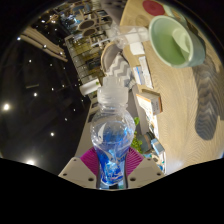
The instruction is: Pour water
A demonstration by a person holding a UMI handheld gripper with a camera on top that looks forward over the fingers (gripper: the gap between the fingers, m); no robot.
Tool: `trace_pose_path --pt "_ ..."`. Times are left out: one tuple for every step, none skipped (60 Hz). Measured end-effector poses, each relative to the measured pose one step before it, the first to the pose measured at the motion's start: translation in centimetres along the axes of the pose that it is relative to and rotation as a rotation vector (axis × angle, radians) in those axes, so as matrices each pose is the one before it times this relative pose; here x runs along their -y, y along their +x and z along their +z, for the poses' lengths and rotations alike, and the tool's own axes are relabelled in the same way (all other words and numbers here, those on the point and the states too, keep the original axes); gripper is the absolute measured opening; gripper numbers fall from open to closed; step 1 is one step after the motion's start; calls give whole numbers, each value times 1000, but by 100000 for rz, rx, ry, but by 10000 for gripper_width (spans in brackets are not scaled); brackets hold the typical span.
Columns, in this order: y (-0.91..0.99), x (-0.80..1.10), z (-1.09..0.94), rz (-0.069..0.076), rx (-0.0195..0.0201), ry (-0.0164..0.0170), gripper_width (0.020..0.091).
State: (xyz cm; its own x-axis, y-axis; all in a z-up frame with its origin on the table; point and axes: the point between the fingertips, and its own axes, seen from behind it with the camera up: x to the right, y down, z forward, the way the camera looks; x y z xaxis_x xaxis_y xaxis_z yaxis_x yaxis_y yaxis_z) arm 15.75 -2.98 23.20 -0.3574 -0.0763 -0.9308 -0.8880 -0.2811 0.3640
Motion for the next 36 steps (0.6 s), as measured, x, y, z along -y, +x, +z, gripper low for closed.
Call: trace_pose_path --pt "-65 849 -562 4084 807 751 298" --pt "-151 654 -651 3421 605 346 294" --pt "286 536 679 2341 262 797 295" --pt "40 538 -182 2840 724 293 297" --pt "77 601 -216 2642 373 654 297" --pt "225 677 -186 2325 -18 941 297" --pt "170 701 -198 2150 -66 1066 297" --pt "103 523 -219 1989 242 430 297" --pt "58 506 -210 1880 403 410 296" --pt "-174 363 -720 1679 11 397 297" --pt "389 672 831 1079 -545 494 297" --pt "192 436 -161 781 -768 569 295" --pt "103 334 -184 544 -556 217 296" --pt "-7 228 -212 402 -255 -44 295" --pt "20 178 -148 206 -322 -76 294" --pt "47 139 -143 -61 -668 -143 295" --pt "94 112 -144 -313 -946 -151 297" --pt "232 -122 -818 -414 -749 -274 296" --pt "201 -74 1023 -984 -965 -211 296" --pt "-114 -39 -140 -1377 -881 -411 297" --pt "-322 27 -93 -1871 -1002 -505 296" --pt "-158 -88 -181 -2219 -1114 -549 296" --pt "-121 -152 -154 -2589 -1222 -589 296" --pt "-163 -140 -167 -2944 -1244 -673 295" --pt "336 -468 -1901 -2563 -319 -1108 296" --pt "80 -81 1713 -4002 -1843 -254 295" --pt "-180 -80 118 -3999 -1567 -646 294" --pt "-206 -55 -128 -4311 -1592 -635 295" --pt "-254 -22 -108 -4710 -1633 -548 296" --pt "-297 11 -149 -5199 -1584 -453 299" --pt "-300 127 -110 -5492 -1497 -368 300" --pt "-418 124 -2018 -5379 -903 -786 299" --pt "-342 275 -107 -5959 -1458 -296 299" --pt "-48 -197 1065 -6449 -1636 432 297" --pt "-421 396 206 -6841 -1766 -25 297" --pt "-430 462 -232 -6713 -1226 317 298"
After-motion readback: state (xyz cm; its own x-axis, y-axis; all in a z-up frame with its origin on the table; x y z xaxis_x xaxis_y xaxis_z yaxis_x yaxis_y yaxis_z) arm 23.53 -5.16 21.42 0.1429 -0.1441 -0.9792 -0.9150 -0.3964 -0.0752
